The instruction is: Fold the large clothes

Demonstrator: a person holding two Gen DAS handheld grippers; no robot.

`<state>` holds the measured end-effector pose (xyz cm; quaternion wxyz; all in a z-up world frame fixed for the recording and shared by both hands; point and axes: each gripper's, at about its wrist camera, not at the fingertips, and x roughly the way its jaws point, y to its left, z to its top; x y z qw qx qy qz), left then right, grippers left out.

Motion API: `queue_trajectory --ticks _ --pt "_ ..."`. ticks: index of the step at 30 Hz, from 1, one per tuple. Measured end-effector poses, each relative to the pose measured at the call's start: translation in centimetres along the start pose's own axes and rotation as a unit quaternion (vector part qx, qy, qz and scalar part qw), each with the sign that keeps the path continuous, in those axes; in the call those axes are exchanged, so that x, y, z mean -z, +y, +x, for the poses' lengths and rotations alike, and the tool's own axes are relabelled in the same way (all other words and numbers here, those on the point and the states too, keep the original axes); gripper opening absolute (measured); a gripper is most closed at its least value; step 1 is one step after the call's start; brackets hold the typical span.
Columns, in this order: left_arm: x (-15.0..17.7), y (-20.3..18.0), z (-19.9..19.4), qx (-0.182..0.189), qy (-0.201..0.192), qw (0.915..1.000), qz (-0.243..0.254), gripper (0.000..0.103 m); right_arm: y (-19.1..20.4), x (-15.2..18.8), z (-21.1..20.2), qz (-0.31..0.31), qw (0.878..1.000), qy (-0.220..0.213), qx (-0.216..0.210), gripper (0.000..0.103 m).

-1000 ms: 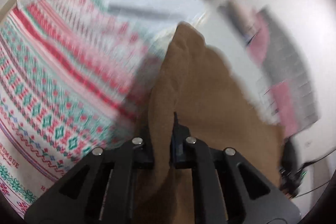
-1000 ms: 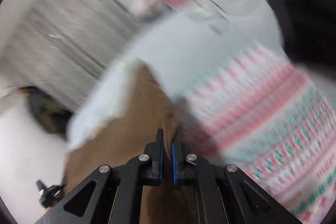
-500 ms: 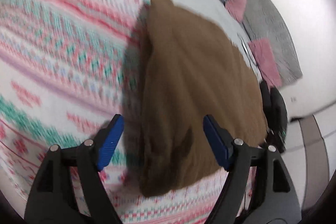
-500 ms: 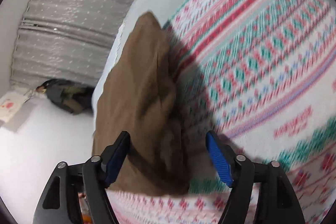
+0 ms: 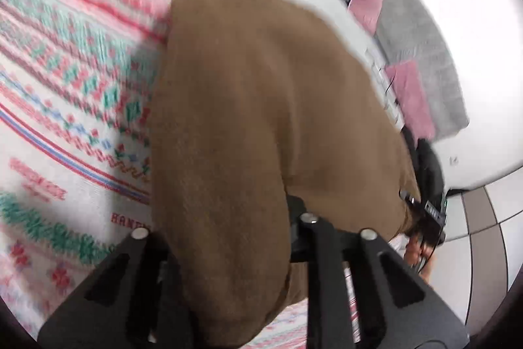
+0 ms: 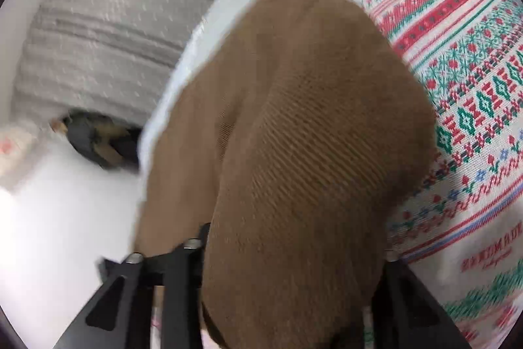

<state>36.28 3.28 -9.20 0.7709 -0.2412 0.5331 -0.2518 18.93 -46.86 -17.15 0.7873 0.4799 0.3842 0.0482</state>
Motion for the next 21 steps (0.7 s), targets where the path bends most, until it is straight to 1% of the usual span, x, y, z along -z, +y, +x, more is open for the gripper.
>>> queue_trajectory --ticks 2,4,6,8,10,11,13,14,15,16,17,18,19,20,21 --pt "-0.2 -2.7 -3.4 0.017 -0.039 0.9988 0.024 0.018 2.4 -0.3 -1.7 -0.018 1.0 -0.018 -0.019 0.022" --pt "-0.3 -5.1 -6.4 0.024 -0.065 0.9965 0.048 0.017 5.2 -0.3 -4.2 -0.039 0.998 -0.034 -0.035 0.02" --pt "0.4 -7.2 -10.1 0.043 -0.083 0.9931 0.07 0.017 7.8 0.2 -7.1 -0.061 0.996 -0.047 -0.05 0.02" --pt "1.5 -7.3 -13.2 0.06 -0.081 0.9916 0.082 0.017 8.8 1.6 -10.2 -0.075 0.994 -0.046 -0.063 0.02" --pt "3.7 -7.0 -15.2 0.07 -0.061 0.9913 0.094 0.019 8.6 3.4 -12.2 -0.084 0.994 -0.033 -0.065 0.021" --pt "5.0 -6.6 -15.6 0.067 -0.047 0.9916 0.1 0.021 7.8 4.8 -13.1 -0.086 0.994 -0.018 -0.062 0.022" --pt "7.6 -5.2 -15.0 0.045 -0.01 0.9933 0.106 0.024 6.1 7.3 -13.3 -0.087 0.995 0.012 -0.043 0.027" --pt "9.2 -4.1 -13.8 0.023 0.017 0.9944 0.102 0.025 4.6 8.8 -12.9 -0.08 0.996 0.033 -0.021 0.03" --pt "10.8 -2.2 -12.1 -0.004 0.052 0.9945 0.09 0.025 2.7 10.2 -12.4 -0.067 0.996 0.054 0.007 0.032" --pt "12.0 -0.5 -10.5 -0.035 0.079 0.9933 0.077 0.03 0.6 11.3 -11.8 -0.051 0.996 0.07 0.034 0.035" --pt "13.1 1.2 -9.1 -0.066 0.1 0.9908 0.063 0.037 -2.2 12.4 -11.3 -0.023 0.995 0.085 0.056 0.036" --pt "14.0 3.1 -8.3 -0.068 0.108 0.9909 0.043 0.041 -4.6 13.2 -11.4 0.01 0.994 0.089 0.056 0.036" --pt "14.4 4.0 -8.6 -0.047 0.097 0.9938 0.026 0.044 -6.3 13.7 -11.8 0.038 0.995 0.085 0.035 0.039" --pt "14.5 4.4 -9.3 -0.037 0.087 0.9954 0.014 0.049 -7.6 14.2 -12.7 0.061 0.995 0.074 0.01 0.04" --pt "14.3 4.6 -10.0 -0.038 0.077 0.9962 0.009 0.051 -8.2 14.4 -13.9 0.066 0.996 0.058 0.004 0.042"
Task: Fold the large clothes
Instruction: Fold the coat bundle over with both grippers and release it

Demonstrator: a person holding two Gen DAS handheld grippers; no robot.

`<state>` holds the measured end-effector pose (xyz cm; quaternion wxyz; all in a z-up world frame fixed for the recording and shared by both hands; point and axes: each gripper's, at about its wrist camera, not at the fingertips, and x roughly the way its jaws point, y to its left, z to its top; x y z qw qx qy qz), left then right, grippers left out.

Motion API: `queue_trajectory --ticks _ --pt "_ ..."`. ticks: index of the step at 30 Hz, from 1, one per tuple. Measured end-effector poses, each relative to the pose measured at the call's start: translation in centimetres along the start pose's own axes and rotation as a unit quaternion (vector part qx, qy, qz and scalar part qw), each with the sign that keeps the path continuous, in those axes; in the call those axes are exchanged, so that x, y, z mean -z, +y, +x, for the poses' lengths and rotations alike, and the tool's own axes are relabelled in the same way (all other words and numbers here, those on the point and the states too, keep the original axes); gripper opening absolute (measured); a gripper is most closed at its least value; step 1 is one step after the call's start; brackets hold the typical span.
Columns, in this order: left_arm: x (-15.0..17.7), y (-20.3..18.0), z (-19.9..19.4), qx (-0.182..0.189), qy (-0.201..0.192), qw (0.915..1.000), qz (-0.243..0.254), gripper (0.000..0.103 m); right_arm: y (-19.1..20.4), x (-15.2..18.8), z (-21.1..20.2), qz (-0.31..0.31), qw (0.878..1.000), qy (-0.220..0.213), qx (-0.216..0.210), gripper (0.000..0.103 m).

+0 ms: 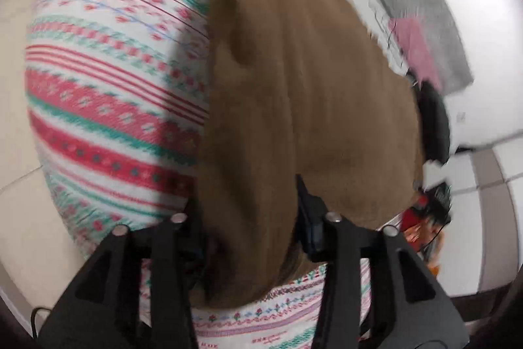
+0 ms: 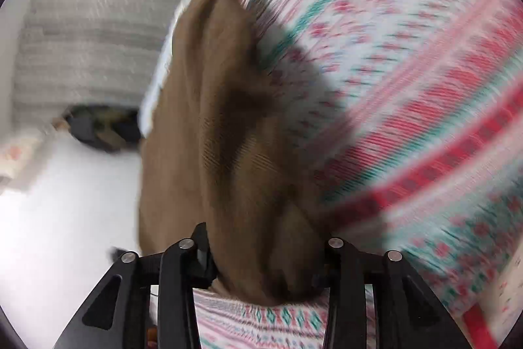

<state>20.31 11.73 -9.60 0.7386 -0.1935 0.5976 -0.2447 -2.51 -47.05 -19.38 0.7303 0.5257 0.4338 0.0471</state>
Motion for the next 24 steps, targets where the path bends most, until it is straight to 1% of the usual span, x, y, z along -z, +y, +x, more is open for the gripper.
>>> queue_trajectory --ticks 2,4,5,6,7,8,10,11,12,13,14,15,16,17,18,19,20,21,22,23,24 --pt "-0.6 -0.4 -2.2 -0.029 -0.043 0.9985 0.015 0.056 0.5 -0.1 -2.5 -0.018 0.999 -0.031 0.031 0.045" --pt "-1.7 -1.2 -3.8 -0.056 -0.078 0.9949 0.031 0.06 2.4 -0.8 -4.8 -0.04 0.995 -0.06 0.061 0.047" --pt "-2.5 -1.7 -4.3 -0.062 -0.091 0.9933 0.034 0.061 3.4 -0.9 -5.6 -0.051 0.993 -0.075 0.072 0.052" --pt "-3.3 -2.2 -4.5 -0.059 -0.102 0.9924 0.037 0.061 4.6 -1.5 -6.1 -0.064 0.991 -0.09 0.081 0.055" --pt "-4.5 -2.0 -4.1 -0.057 -0.107 0.9919 0.038 0.063 5.8 -2.1 -6.2 -0.075 0.988 -0.103 0.089 0.064" --pt "-5.5 -2.3 -3.5 -0.058 -0.113 0.9911 0.039 0.063 7.4 -2.7 -5.8 -0.085 0.985 -0.114 0.098 0.069" --pt "-7.6 -2.0 -2.0 -0.066 -0.116 0.9906 0.031 0.063 9.4 -4.0 -4.4 -0.108 0.981 -0.116 0.107 0.069" --pt "-8.7 -1.8 -0.5 -0.07 -0.11 0.9913 0.021 0.063 11.3 -6.0 -1.7 -0.121 0.98 -0.112 0.111 0.069" --pt "-9.8 -1.3 0.9 -0.072 -0.102 0.9922 0.006 0.063 11.8 -6.9 -0.2 -0.127 0.979 -0.106 0.119 0.07" --pt "-10.6 -0.8 1.6 -0.076 -0.093 0.9928 -0.007 0.063 11.8 -7.7 1.3 -0.13 0.976 -0.1 0.14 0.07" --pt "-11.2 -0.2 2.5 -0.074 -0.087 0.9933 -0.02 0.063 11.4 -8.1 1.9 -0.129 0.973 -0.098 0.163 0.069" --pt "-11.5 0.1 3.1 -0.064 -0.083 0.9938 -0.036 0.063 10.8 -8.8 3.0 -0.125 0.97 -0.099 0.185 0.07" --pt "-11.7 0.7 3.7 -0.047 -0.083 0.9937 -0.058 0.063 10.1 -9.4 4.0 -0.116 0.967 -0.102 0.201 0.07" --pt "-11.8 1.2 4.0 -0.026 -0.089 0.9925 -0.08 0.054 8.9 -9.5 4.6 -0.094 0.971 -0.107 0.19 0.069" --pt "-11.7 1.2 4.0 -0.009 -0.1 0.9913 -0.085 0.045 8.0 -9.8 5.4 -0.075 0.976 -0.116 0.166 0.068" --pt "-11.4 0.8 3.8 -0.014 -0.112 0.9907 -0.076 0.037 7.5 -9.8 5.5 -0.064 0.979 -0.131 0.142 0.056" --pt "-11.2 -0.1 3.6 -0.046 -0.139 0.9881 -0.048 0.037 7.7 -9.5 5.3 -0.078 0.977 -0.151 0.126 0.045" --pt "-11.2 -0.9 3.9 -0.089 -0.159 0.9831 -0.016 0.037 8.2 -9.3 5.5 -0.105 0.969 -0.175 0.137 0.045" --pt "-11.3 -1.1 4.4 -0.11 -0.161 0.9807 -0.006 0.04 8.4 -9.4 6.0 -0.127 0.96 -0.188 0.164 0.045" --pt "-11.6 -1.4 5.0 -0.136 -0.162 0.9774 -0.006 0.045 8.1 -9.7 6.2 -0.122 0.961 -0.185 0.168 0.046" --pt "-11.8 -1.5 4.9 -0.149 -0.166 0.9748 -0.01 0.047 7.8 -9.9 6.1 -0.107 0.963 -0.186 0.162 0.046"
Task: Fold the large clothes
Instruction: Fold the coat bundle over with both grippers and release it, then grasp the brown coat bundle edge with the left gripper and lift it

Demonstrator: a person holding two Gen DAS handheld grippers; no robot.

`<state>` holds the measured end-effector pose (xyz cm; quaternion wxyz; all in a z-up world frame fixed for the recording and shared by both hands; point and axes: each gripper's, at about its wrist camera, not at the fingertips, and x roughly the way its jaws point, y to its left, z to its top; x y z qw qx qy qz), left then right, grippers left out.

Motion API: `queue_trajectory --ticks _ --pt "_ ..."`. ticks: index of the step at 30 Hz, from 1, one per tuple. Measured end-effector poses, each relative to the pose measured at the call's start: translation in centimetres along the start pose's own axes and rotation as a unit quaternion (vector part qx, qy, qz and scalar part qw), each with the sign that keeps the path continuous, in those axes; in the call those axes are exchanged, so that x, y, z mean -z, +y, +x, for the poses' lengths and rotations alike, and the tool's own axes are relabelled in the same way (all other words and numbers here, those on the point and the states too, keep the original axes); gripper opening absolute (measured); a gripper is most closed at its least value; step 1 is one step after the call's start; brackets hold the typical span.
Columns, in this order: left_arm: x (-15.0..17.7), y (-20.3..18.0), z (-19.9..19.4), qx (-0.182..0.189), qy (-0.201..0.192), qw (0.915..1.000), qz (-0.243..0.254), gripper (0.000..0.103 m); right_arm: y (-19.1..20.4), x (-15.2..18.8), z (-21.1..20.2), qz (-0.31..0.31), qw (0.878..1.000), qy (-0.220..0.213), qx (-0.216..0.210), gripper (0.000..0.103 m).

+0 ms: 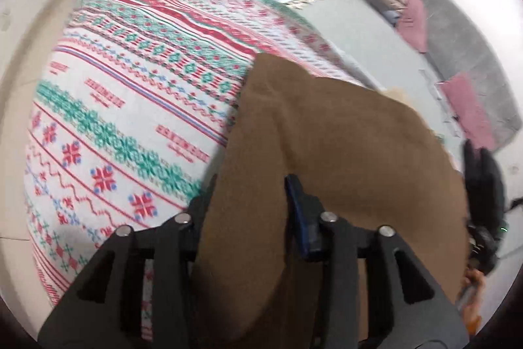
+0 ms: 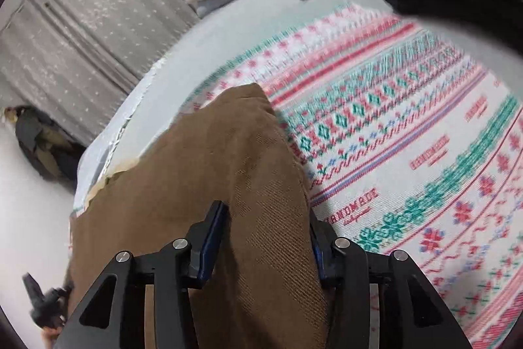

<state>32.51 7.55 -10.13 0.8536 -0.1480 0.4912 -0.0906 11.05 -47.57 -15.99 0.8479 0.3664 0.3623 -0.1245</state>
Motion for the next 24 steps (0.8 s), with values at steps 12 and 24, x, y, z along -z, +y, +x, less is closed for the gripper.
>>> queue_trajectory --ticks 12,24 --pt "4.3 -2.0 -10.6 -0.025 -0.069 0.9973 0.006 0.085 8.1 3.2 -8.0 -0.1 0.992 -0.049 0.061 0.068" --pt "15.5 -3.0 -15.1 0.015 -0.009 0.997 -0.075 0.095 14.8 11.2 -5.8 -0.248 0.968 0.026 0.036 0.077"
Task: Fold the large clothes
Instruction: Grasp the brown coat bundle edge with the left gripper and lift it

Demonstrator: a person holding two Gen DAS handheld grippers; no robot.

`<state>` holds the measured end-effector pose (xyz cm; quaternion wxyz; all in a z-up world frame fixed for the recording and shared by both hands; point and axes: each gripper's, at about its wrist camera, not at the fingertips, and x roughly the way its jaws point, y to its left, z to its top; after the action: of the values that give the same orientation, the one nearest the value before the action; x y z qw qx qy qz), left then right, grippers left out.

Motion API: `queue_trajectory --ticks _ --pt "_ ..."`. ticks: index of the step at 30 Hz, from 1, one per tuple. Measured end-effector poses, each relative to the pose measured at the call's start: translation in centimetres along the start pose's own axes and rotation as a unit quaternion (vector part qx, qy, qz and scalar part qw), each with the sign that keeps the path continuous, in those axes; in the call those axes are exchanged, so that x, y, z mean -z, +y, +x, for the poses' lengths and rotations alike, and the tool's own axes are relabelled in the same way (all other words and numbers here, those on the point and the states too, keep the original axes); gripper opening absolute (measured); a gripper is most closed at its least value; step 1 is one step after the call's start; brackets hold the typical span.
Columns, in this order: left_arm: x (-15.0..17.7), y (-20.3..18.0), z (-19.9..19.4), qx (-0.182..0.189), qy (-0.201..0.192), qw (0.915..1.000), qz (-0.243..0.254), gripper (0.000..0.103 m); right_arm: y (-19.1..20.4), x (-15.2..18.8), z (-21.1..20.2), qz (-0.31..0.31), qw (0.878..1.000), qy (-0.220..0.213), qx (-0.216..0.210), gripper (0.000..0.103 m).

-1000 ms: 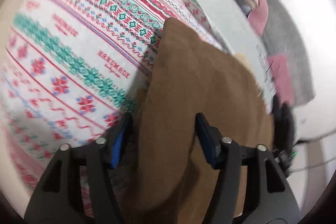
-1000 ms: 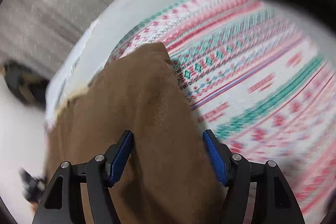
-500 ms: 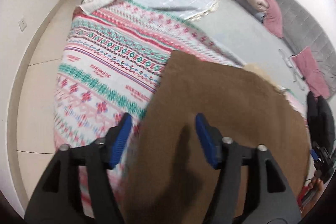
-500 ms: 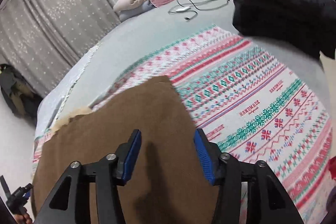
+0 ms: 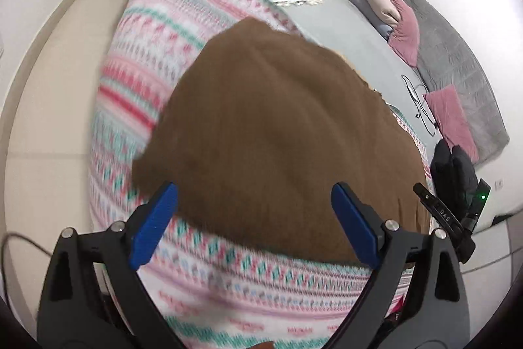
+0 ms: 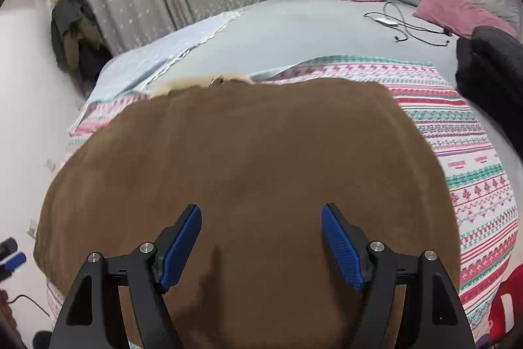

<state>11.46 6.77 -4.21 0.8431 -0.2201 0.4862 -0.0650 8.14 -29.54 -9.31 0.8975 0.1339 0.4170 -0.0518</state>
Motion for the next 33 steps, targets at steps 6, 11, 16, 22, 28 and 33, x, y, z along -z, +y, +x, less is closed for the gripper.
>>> queue_trajectory --ticks 6,11,16,22,28,33 --pt "2.6 0.7 1.6 0.018 0.051 0.9979 -0.034 0.095 -0.1 0.8 0.9 0.004 1.0 0.018 -0.019 0.077" --pt "4.0 1.5 4.0 0.054 0.075 0.992 -0.086 0.095 0.5 1.3 0.6 -0.004 1.0 0.02 -0.02 0.077" --pt "4.2 2.5 6.1 0.077 0.04 0.9878 -0.129 0.095 0.6 1.4 0.6 -0.003 0.999 0.022 -0.023 0.077" --pt "2.6 2.7 7.4 0.09 -0.02 0.9824 -0.162 0.099 1.1 1.4 1.1 -0.005 0.999 0.026 -0.027 0.077" --pt "2.1 2.4 7.9 0.092 -0.048 0.9765 -0.189 0.085 2.2 1.7 1.6 -0.01 0.998 0.031 -0.061 0.077" --pt "1.6 1.3 6.7 0.079 -0.07 0.9845 -0.139 0.025 2.5 1.7 1.7 -0.011 0.997 0.031 -0.062 0.077"
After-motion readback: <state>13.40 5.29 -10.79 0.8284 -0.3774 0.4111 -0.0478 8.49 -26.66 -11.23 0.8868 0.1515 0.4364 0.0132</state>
